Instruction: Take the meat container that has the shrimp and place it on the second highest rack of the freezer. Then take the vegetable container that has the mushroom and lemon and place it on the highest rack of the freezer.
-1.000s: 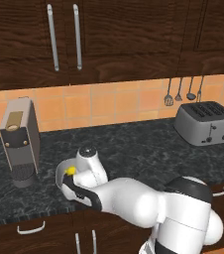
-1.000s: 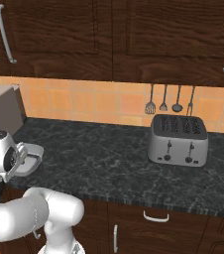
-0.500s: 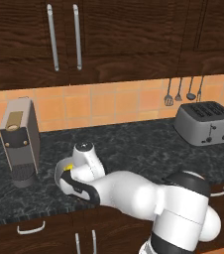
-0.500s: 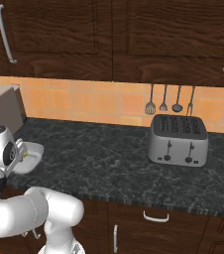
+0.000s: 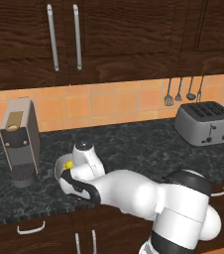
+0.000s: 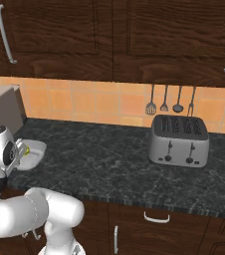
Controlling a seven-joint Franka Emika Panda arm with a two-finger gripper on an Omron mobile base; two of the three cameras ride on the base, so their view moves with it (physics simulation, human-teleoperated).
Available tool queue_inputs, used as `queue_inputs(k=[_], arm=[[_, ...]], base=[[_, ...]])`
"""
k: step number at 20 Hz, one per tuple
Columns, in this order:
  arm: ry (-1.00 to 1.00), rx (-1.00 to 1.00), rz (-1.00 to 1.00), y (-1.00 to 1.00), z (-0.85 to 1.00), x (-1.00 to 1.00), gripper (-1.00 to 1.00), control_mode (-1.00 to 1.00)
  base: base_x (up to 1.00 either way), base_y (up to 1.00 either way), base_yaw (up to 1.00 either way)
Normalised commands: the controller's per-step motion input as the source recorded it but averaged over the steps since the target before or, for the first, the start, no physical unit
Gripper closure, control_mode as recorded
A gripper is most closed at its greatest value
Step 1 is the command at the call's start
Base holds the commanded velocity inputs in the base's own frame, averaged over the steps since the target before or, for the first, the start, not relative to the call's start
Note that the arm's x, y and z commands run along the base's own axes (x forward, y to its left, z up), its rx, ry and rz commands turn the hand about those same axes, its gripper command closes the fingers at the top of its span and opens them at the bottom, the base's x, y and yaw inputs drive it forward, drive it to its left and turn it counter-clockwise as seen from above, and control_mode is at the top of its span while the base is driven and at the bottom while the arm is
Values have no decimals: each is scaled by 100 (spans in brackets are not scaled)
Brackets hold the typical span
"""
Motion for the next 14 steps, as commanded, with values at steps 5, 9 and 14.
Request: queue_inputs(k=[5, 9, 14], arm=[[-10, 1, -1, -24, 71, -31, 100, -100], [-17, 1, 0, -56, 69, -50, 100, -100], [-9, 4, 2, -89, 60, -36, 100, -100]], base=[[0, 0, 0], [0, 0, 0], [0, 0, 0]])
